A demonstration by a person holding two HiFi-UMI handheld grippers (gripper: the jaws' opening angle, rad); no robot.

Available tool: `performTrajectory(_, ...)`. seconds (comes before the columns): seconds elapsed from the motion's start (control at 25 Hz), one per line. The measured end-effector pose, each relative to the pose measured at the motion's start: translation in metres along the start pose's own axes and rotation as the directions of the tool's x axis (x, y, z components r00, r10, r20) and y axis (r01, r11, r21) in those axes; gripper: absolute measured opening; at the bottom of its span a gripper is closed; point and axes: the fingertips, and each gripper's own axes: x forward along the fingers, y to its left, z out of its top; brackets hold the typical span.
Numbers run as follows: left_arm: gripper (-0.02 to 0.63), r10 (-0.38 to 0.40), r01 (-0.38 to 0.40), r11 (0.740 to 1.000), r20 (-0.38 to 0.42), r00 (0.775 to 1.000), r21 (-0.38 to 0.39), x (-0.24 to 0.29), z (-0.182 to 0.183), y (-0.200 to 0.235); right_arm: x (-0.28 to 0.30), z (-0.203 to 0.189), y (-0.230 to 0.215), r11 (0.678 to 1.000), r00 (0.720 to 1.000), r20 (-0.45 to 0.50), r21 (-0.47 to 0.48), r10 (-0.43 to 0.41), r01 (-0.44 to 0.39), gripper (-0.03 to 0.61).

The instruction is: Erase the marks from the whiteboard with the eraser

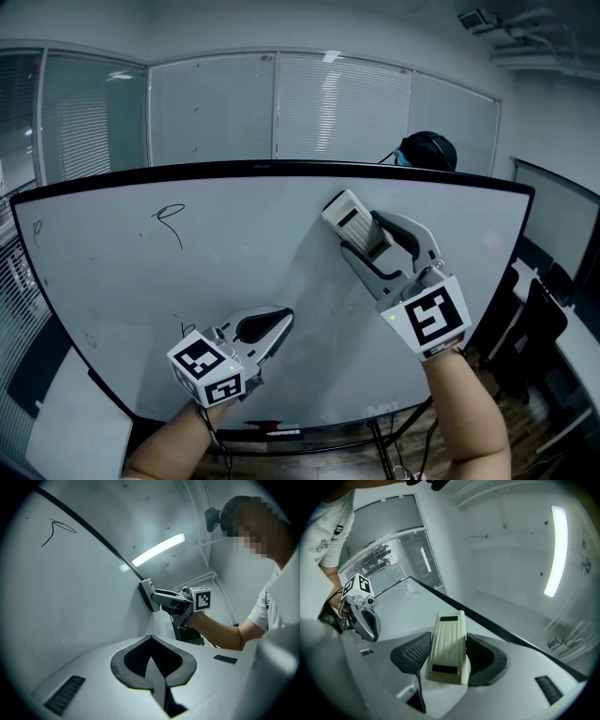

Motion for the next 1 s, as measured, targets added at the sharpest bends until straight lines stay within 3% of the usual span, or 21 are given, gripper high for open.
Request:
performTrajectory(0.56,0.006,-0.006,0.006,1.0,0.013,1.0,0.026,0.034,0.01,-0.009,-0.072,-0.054,-0.128,0.962,0.972,-0.045,0.136,-0.231,0.236,0.242)
performTrajectory(0.76,0.006,-0.012,0.012,1.0,0.007,1.0,0.025,0.034,0.006,-0.011,-0.071,-0.05,-0.126,0.962,0.97,-0.048,0.129,-0.237,0.242,0.242)
performTrajectory(1.0,0.006,-0.018,0.018,1.0,-0.003,1.0,0.015,0.021,0.0,-0.01,-0.038,-0.022,-0.086,0.982,0.986,0.001,0.089,-0.168,0.167,0.242)
